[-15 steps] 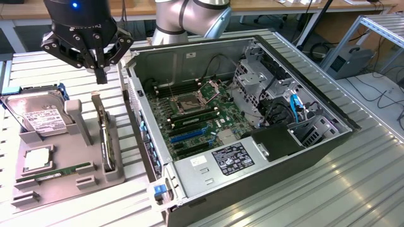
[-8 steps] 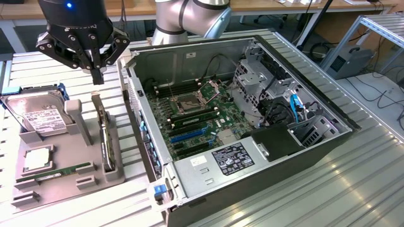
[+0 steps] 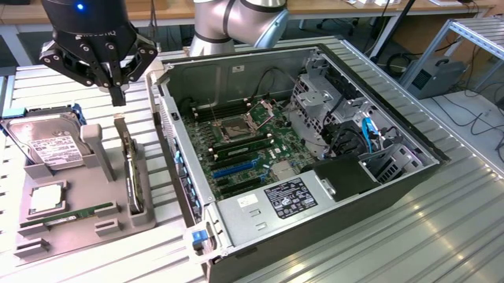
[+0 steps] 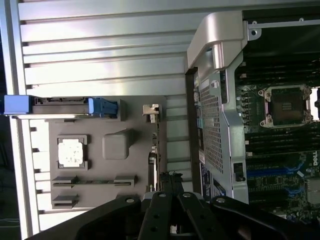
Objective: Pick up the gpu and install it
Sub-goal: 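Reach for the gpu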
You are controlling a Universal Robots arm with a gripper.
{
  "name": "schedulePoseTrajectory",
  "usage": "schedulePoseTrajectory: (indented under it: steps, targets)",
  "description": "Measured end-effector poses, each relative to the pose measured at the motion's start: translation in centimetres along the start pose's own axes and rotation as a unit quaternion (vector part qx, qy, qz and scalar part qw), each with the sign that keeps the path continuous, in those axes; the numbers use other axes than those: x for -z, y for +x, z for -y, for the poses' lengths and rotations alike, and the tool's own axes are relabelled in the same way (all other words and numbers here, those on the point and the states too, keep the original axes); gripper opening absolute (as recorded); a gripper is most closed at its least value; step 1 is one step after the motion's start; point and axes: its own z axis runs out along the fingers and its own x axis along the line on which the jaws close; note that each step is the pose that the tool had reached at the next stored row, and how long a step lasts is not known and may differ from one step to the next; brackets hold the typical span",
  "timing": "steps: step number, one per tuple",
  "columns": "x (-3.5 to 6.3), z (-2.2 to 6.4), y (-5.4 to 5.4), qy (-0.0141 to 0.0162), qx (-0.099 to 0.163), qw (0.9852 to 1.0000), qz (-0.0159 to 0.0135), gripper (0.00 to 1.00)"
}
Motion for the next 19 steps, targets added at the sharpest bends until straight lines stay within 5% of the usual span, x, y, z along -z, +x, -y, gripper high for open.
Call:
schedulePoseTrajectory:
  steps: [19]
  targets:
    - [0.02, 0.2, 0.45, 0.0, 0.0, 1.0, 0.0, 0.11]
